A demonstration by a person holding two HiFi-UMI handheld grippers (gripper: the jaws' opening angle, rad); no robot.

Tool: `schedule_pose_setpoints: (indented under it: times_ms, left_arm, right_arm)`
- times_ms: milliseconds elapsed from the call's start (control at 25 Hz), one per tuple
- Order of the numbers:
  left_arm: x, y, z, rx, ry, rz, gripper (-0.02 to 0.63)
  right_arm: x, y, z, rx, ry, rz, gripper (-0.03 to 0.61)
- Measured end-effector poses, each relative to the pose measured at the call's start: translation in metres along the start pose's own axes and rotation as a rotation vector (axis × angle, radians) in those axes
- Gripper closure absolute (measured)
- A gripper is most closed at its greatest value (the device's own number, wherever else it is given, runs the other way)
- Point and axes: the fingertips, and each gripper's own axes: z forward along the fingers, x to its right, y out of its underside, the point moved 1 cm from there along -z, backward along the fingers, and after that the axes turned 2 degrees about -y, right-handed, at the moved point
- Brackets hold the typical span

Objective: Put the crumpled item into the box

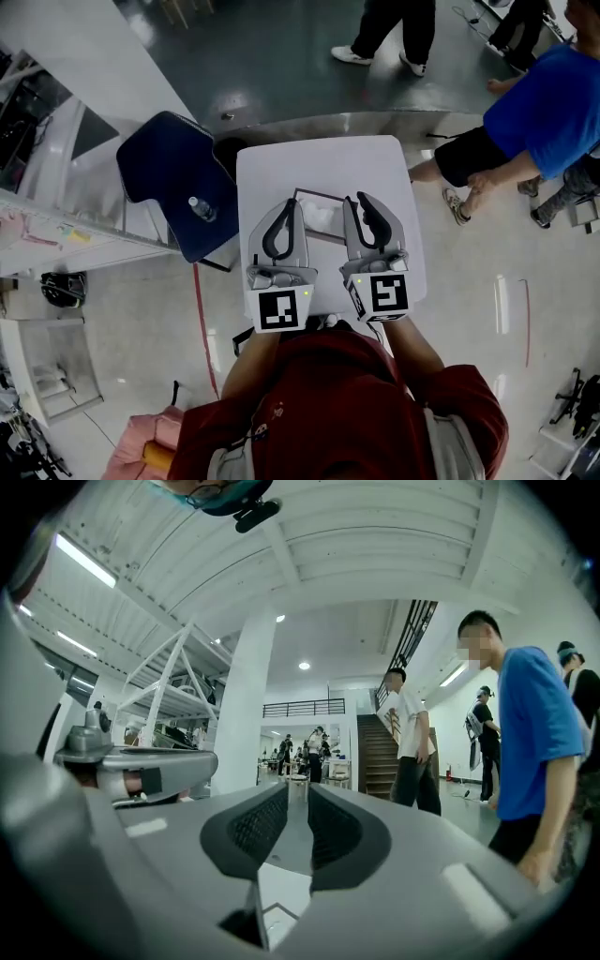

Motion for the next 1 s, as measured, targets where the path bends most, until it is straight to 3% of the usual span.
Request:
schedule_pose_setpoints:
  times_ms: [440,1000]
  left_arm:
    - [-0.0001,-0.0054,-0.003,0.016,0.0,0.004,0.611]
    - [0.0059,-0.0063,-0.0042,0.02,0.008,0.01,0.611]
  right_arm:
    - [-0.0058,-0.0015,-0.0008,-0.005,-0.025,-0.022,0.575]
    - [-0.0091,0.0064,-0.0007,-0.053,-0.039,-0.045,0.578]
